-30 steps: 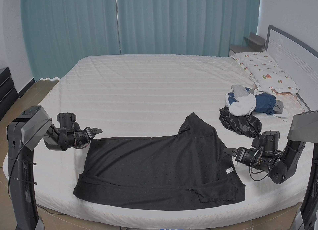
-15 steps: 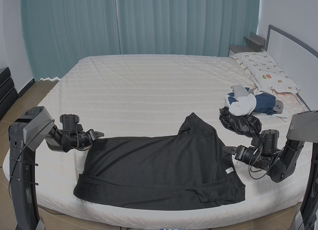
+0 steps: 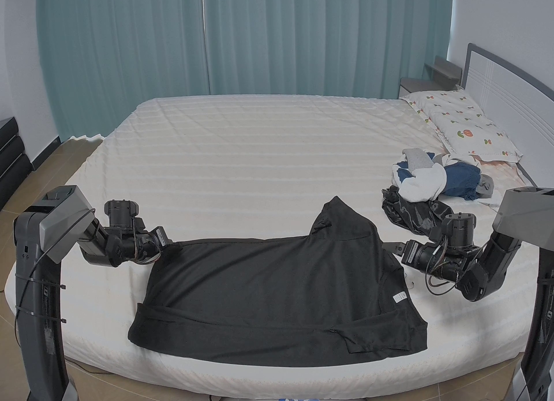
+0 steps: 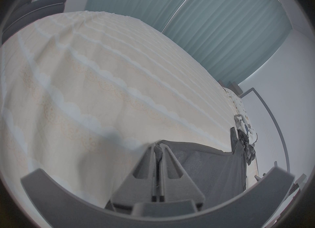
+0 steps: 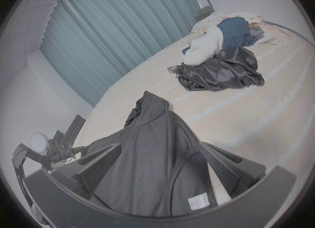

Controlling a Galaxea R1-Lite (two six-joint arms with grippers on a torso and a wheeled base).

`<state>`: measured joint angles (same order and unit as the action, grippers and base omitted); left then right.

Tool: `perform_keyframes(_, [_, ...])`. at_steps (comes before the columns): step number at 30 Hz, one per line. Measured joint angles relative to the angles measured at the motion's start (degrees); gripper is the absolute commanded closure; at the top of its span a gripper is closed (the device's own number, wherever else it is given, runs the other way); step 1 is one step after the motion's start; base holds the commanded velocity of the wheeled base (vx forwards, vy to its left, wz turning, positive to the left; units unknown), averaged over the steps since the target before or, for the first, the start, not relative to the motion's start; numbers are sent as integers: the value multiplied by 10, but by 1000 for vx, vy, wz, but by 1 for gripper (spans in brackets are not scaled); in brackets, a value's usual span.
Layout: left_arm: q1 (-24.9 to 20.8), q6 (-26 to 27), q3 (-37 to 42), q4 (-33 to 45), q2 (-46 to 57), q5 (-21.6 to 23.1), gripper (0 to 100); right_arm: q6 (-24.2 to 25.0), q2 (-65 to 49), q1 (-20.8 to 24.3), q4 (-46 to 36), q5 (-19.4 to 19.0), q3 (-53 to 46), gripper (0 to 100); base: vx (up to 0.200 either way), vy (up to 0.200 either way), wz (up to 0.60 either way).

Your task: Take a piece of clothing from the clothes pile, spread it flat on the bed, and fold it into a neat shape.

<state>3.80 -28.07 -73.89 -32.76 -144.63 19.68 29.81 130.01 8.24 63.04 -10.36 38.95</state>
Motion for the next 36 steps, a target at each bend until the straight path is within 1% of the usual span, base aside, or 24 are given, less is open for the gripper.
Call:
perform_keyframes(7, [0,-2,20,-7,11,-1,100,-5,38,0,-77,2,126,0,0,0,0])
perform_keyframes(11, [1,-5,34,-23,16,-1,100,-18,71,2,-132,5,205,0,0,0,0])
perform_keyframes(18, [0,-34,48,-51,23,-2,100,-36,134,0,-214,24,343,0,0,0,0])
perform_keyframes(25, [1,-47,53,-60,27,-4,100,-39,201,4,-238,42,443,0,0,0,0])
perform_keyframes(31, [3,-49,55,-62,30,-4,100,-36,238,6,-241,52,488,0,0,0,0])
perform_keyframes(32, [3,-49,55,-62,31,-4,100,-36,241,6,-241,53,492,100,0,0,0])
perform_keyframes(36, [4,-49,55,-62,31,-5,100,-32,250,6,-240,54,500,100,0,0,0])
